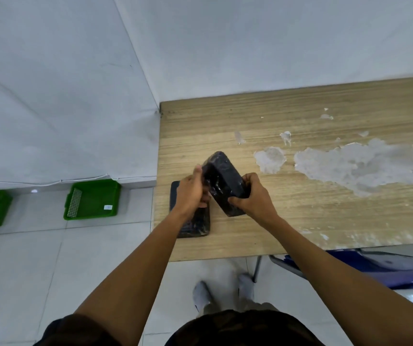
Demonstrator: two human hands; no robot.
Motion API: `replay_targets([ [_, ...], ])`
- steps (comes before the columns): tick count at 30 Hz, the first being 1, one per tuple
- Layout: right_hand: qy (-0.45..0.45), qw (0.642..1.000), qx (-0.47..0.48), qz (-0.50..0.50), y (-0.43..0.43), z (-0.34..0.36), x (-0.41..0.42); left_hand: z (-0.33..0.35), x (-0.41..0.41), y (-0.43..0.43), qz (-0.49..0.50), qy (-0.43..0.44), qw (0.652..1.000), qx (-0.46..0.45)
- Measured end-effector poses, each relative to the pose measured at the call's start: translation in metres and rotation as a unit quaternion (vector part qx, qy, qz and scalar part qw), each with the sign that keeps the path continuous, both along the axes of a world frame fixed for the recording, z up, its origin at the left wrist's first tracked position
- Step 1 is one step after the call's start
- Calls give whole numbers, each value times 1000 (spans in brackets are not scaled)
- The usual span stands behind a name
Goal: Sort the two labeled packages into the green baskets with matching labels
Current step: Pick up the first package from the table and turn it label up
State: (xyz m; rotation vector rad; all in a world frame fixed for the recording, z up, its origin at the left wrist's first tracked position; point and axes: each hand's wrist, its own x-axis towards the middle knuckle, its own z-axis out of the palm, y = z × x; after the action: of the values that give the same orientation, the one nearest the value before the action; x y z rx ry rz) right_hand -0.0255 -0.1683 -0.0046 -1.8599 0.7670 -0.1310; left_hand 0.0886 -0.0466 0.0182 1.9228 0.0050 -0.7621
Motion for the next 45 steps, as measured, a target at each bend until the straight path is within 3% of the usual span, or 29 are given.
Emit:
replay_targets([
  [4, -22, 977, -199, 66, 17, 0, 1, 17, 20, 9, 95, 132, 986, -37],
  [8, -48, 907, -398, 128, 29, -2, 2, 23, 31, 25, 73, 152, 985, -16],
  [11, -41, 867, -473, 152, 34, -4, 3, 18, 35, 40, 37, 168, 985, 0],
  [21, -11, 817, -518, 254, 59, -14, 0, -17, 37, 89, 27, 88, 995, -25],
  [29, 58, 807, -488, 326, 79, -30, 0, -43, 22, 112, -8, -32, 999, 41],
  [35, 33, 808, -504, 304, 74, -28, 7, -51, 29, 119, -24, -39, 999, 24],
  [38, 99, 816, -488, 292, 72, -25, 16, -54, 32, 121, -24, -32, 999, 14],
  [45, 229, 795, -457, 326, 65, -23, 48, -61, 38, 127, -45, -22, 999, 15],
])
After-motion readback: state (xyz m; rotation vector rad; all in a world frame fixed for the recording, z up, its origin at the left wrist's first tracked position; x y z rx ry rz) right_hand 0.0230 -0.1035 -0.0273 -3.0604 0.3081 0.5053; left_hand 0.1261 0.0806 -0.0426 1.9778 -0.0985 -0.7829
